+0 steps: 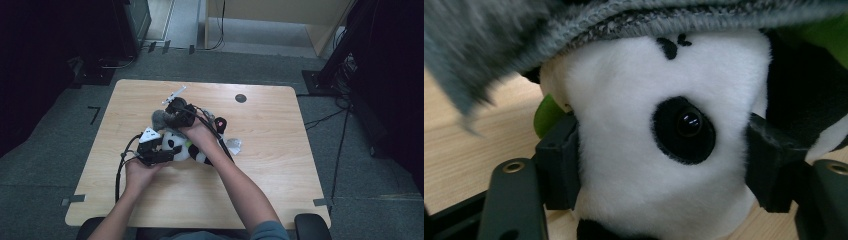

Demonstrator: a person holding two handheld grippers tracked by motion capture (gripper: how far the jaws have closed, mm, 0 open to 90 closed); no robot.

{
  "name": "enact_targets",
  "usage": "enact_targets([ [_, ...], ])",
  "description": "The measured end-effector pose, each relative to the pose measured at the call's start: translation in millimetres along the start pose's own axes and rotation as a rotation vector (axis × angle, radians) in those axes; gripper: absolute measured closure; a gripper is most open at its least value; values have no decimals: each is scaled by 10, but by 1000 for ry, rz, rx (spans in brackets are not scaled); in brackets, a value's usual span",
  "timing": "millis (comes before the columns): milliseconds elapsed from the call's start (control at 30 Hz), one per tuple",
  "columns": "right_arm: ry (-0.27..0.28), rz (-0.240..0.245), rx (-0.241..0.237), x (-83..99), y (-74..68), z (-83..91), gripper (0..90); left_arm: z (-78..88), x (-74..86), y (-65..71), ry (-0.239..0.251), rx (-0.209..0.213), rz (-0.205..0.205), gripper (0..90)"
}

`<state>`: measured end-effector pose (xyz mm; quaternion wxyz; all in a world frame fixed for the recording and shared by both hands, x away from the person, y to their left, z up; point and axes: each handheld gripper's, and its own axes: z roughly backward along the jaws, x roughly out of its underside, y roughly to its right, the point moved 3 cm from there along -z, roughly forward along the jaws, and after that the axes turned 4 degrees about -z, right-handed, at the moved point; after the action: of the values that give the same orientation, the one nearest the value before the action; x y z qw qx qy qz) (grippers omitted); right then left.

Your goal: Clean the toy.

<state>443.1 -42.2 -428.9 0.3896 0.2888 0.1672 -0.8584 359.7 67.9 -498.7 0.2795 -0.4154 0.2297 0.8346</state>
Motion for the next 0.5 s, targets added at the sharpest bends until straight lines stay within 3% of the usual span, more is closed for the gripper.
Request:
enact_targets([
  [67,11,20,14,34,9,-25,728,-3,1,-1,0,1,7,306],
  [133,14,10,12,55,45,-11,727,-6,0,7,-1,-6,1,322],
  [500,-2,-87,70,261,401,201,732,-13,0,6,-3,-12,13,337],
])
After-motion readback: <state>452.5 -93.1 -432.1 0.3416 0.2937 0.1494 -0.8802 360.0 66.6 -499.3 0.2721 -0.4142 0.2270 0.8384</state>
